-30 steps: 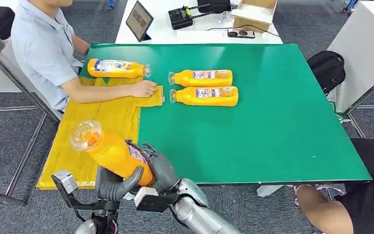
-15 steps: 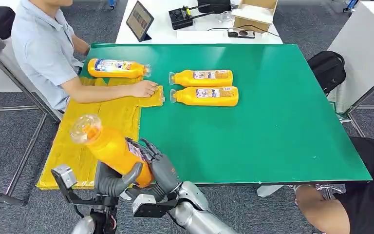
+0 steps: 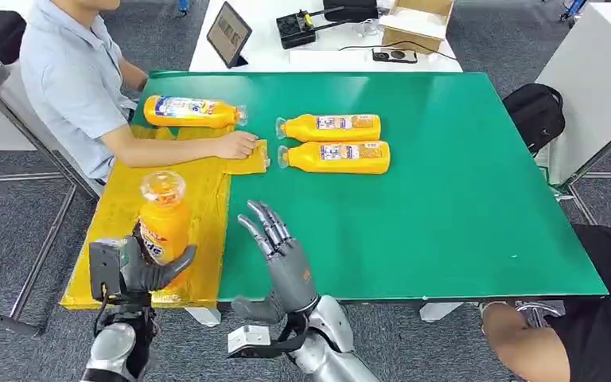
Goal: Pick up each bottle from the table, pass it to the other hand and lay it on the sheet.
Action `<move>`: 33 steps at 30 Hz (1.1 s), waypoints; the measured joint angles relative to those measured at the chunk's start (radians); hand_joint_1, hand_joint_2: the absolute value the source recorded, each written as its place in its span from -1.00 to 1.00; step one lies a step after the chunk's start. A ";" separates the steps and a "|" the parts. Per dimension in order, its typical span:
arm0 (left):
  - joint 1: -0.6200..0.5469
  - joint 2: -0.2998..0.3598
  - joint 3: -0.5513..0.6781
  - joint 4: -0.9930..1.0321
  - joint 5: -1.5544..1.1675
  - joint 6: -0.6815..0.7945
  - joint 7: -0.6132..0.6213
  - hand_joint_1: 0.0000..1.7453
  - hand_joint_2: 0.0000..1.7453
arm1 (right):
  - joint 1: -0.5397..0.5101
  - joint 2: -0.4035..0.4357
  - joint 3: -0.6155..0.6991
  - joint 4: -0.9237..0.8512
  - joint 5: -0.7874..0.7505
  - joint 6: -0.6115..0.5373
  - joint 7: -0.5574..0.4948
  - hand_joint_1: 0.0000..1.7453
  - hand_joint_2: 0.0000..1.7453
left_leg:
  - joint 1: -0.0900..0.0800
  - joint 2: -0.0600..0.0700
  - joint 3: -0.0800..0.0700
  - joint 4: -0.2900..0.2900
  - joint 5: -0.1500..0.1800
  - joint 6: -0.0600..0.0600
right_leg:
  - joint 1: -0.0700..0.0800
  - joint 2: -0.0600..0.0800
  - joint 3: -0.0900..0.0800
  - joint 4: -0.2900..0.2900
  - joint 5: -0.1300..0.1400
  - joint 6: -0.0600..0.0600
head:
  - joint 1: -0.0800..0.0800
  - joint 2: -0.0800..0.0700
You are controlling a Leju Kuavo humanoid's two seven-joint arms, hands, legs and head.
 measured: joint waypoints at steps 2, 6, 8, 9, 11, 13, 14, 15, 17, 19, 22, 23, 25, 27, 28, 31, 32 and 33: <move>-0.054 0.010 0.002 0.049 -0.169 0.061 0.018 1.00 1.00 | 0.003 -0.001 0.000 -0.016 -0.012 0.000 0.000 -1.00 -1.00 | 0.000 -0.001 0.000 0.000 0.000 0.000 | 0.000 0.000 0.000 0.000 0.000 0.000 | 0.000 0.000; -0.149 0.027 -0.010 0.147 -0.379 0.085 0.076 1.00 1.00 | 0.009 -0.002 0.001 -0.046 -0.021 0.000 0.000 -1.00 -1.00 | 0.000 -0.001 0.000 0.000 0.001 0.000 | 0.000 0.000 0.000 0.000 0.001 0.000 | 0.000 0.000; -0.212 0.040 -0.025 0.222 -0.510 0.088 0.119 1.00 1.00 | 0.010 -0.005 0.015 -0.063 -0.038 0.000 0.000 -1.00 -1.00 | 0.000 -0.001 0.000 0.000 0.002 -0.001 | 0.000 0.000 0.000 0.000 0.001 0.000 | 0.000 0.000; -0.236 0.045 -0.031 0.249 -0.560 0.087 0.132 1.00 1.00 | 0.010 -0.006 0.021 -0.067 -0.044 0.000 0.000 -1.00 -1.00 | 0.000 -0.001 0.000 0.000 0.002 -0.001 | 0.000 0.000 0.000 0.000 0.001 0.000 | 0.000 0.000; -0.301 0.065 -0.059 0.334 -0.684 0.074 0.167 1.00 1.00 | 0.011 -0.011 0.042 -0.076 -0.061 0.000 0.000 -1.00 -1.00 | 0.000 -0.001 0.000 0.000 0.002 -0.001 | 0.000 0.000 0.000 0.001 0.001 0.000 | 0.000 0.000; -0.336 0.078 -0.077 0.380 -0.716 0.073 0.176 1.00 1.00 | 0.011 -0.014 0.055 -0.082 -0.066 0.000 0.000 -1.00 -1.00 | 0.000 0.000 0.000 0.000 0.002 -0.001 | 0.000 0.000 0.000 0.002 0.001 0.000 | -0.001 0.000; -0.350 0.082 -0.083 0.400 -0.722 0.073 0.178 1.00 1.00 | 0.012 -0.014 0.060 -0.084 -0.069 0.000 0.000 -1.00 -1.00 | 0.000 0.000 0.000 0.000 0.002 -0.001 | 0.000 0.000 0.000 0.002 0.001 0.000 | 0.000 0.000; -0.360 0.085 -0.087 0.415 -0.723 0.073 0.180 1.00 1.00 | 0.012 -0.015 0.063 -0.085 -0.069 0.000 0.000 -1.00 -1.00 | 0.000 0.000 0.000 0.000 0.002 -0.001 | 0.000 0.000 0.000 0.002 0.001 0.000 | 0.000 0.000; -0.377 0.091 -0.099 0.444 -0.738 0.071 0.184 1.00 1.00 | 0.013 -0.016 0.069 -0.089 -0.070 0.000 0.000 -1.00 -1.00 | 0.000 0.000 0.000 0.000 0.002 -0.001 | 0.000 0.000 0.000 0.002 0.000 0.000 | 0.000 0.000; -0.400 0.094 -0.117 0.482 -0.808 0.053 0.211 1.00 1.00 | 0.012 -0.020 0.081 -0.090 -0.085 0.000 0.000 -1.00 -1.00 | 0.000 0.000 0.000 0.000 0.002 -0.001 | 0.000 0.000 0.000 0.002 0.000 0.000 | 0.000 0.000; -0.429 0.088 -0.155 0.547 -0.896 0.012 0.231 1.00 1.00 | 0.011 -0.024 0.106 -0.090 -0.116 0.000 0.000 -1.00 -1.00 | 0.000 0.000 0.000 0.000 0.002 -0.001 | 0.000 0.000 0.000 0.001 0.000 0.000 | -0.001 0.000; -0.435 0.082 -0.162 0.562 -0.909 0.002 0.233 1.00 1.00 | 0.010 -0.025 0.113 -0.092 -0.130 0.000 0.000 -1.00 -1.00 | 0.000 0.000 0.000 0.000 0.002 -0.001 | 0.000 0.000 0.000 0.001 0.000 0.000 | -0.001 0.000; -0.452 0.062 -0.185 0.603 -0.934 -0.023 0.241 1.00 1.00 | 0.003 -0.030 0.133 -0.092 -0.170 0.000 0.000 -1.00 -1.00 | 0.000 0.000 0.000 0.000 0.002 -0.001 | 0.000 0.000 0.000 0.001 0.001 0.000 | 0.000 0.000; -0.466 0.044 -0.203 0.642 -0.945 -0.055 0.246 1.00 1.00 | -0.001 -0.032 0.153 -0.092 -0.215 0.003 0.000 -1.00 -1.00 | 0.000 0.000 0.000 0.000 0.002 -0.001 | 0.000 0.000 0.000 0.001 0.001 0.000 | 0.000 0.000; -0.474 0.036 -0.210 0.663 -0.945 -0.074 0.248 1.00 1.00 | -0.003 -0.034 0.161 -0.092 -0.234 0.007 0.000 -1.00 -1.00 | 0.000 0.000 0.000 0.000 0.002 -0.001 | 0.000 0.000 0.000 0.001 0.001 0.000 | -0.001 0.000; -0.503 0.024 -0.217 0.721 -0.920 -0.128 0.241 -0.20 1.00 | -0.007 -0.041 0.178 -0.092 -0.301 0.031 0.000 -1.00 -1.00 | 0.000 0.000 0.000 0.000 0.002 -0.001 | 0.000 0.000 0.000 0.002 0.001 0.000 | 0.000 0.000; -0.515 0.021 -0.217 0.737 -0.910 -0.139 0.236 -0.86 1.00 | -0.009 -0.043 0.181 -0.092 -0.310 0.034 0.000 -1.00 -1.00 | 0.000 0.000 0.000 0.000 0.002 -0.001 | 0.000 0.000 0.001 0.002 0.001 0.000 | 0.000 0.000; -0.526 0.021 -0.217 0.753 -0.895 -0.146 0.225 -0.86 1.00 | -0.010 -0.045 0.186 -0.092 -0.319 0.039 0.000 -1.00 -1.00 | 0.000 -0.001 0.000 0.000 0.002 -0.001 | 0.000 0.000 0.001 0.002 0.001 0.000 | -0.001 0.000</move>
